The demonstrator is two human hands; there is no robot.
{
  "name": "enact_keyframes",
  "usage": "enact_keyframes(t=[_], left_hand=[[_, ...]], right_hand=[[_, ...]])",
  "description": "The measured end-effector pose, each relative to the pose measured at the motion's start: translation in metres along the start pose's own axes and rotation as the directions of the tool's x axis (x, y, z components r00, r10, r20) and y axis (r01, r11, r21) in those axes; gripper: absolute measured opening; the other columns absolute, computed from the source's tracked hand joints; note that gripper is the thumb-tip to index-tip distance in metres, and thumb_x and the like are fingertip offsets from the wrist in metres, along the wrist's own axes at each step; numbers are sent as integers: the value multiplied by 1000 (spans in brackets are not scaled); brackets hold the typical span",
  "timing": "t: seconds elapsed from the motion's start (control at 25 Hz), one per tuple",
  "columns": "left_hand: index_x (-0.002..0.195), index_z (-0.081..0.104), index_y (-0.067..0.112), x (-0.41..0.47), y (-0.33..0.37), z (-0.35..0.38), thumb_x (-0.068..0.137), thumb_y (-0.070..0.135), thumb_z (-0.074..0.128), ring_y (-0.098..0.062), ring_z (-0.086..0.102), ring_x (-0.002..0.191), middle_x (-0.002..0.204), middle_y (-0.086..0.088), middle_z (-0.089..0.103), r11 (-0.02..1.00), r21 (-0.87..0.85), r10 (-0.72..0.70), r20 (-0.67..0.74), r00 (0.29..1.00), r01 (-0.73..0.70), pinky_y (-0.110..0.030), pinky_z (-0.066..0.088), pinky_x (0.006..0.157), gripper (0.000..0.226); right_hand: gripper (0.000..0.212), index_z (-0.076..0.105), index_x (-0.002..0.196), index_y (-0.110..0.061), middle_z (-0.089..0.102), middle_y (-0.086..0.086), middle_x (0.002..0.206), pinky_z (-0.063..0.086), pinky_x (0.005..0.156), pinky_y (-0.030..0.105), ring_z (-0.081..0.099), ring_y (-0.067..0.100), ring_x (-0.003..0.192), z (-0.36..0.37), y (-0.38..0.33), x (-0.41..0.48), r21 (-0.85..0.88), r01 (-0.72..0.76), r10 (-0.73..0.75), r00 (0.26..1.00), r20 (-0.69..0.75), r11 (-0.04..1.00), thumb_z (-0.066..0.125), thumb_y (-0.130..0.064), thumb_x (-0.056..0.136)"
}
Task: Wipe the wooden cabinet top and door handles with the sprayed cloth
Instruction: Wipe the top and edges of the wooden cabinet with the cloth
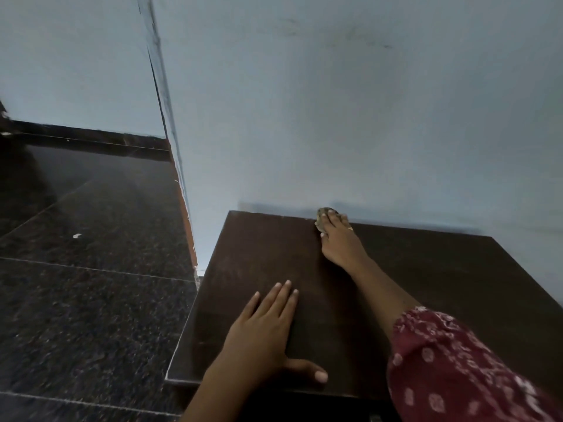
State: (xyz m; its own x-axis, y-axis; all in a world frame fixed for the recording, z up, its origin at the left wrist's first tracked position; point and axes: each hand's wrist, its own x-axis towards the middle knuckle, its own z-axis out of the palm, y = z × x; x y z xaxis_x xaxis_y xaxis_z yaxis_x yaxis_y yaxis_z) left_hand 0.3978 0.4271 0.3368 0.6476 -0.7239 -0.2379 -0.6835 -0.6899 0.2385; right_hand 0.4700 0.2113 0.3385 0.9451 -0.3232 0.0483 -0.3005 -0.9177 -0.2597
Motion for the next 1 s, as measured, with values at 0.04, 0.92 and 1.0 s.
enact_keyframes(t=[0.04, 0.92, 1.0], left_hand=[[148, -19, 18, 1, -1, -2, 67, 81, 43, -10, -24, 144, 157, 3, -26, 999, 8, -35, 5, 999, 35, -38, -12, 121, 120], [150, -8, 20, 156, -69, -71, 100, 26, 22, -7, -4, 148, 161, 6, -8, 975, 213, -45, -107, 993, 68, -43, -10, 119, 59], [151, -5, 18, 147, -92, -67, 98, 21, 24, -8, 0, 149, 161, 5, -4, 975, 148, -136, -196, 971, 167, -43, -6, 120, 60]], right_hand=[[54, 13, 149, -11, 7, 7, 160, 3, 121, 37, 0, 30, 148, 4, -12, 10, 7, 32, -32, 999, 7, 999, 31, -13, 99], [56, 14, 149, -11, 9, 7, 160, 7, 118, 25, 8, 18, 148, 19, -39, 23, 148, 287, -288, 957, -13, 946, 36, -24, 99], [56, 15, 149, -11, 11, 7, 160, 8, 118, 23, 10, 17, 148, 28, -65, 40, 150, 357, -362, 932, 3, 922, 37, -22, 98]])
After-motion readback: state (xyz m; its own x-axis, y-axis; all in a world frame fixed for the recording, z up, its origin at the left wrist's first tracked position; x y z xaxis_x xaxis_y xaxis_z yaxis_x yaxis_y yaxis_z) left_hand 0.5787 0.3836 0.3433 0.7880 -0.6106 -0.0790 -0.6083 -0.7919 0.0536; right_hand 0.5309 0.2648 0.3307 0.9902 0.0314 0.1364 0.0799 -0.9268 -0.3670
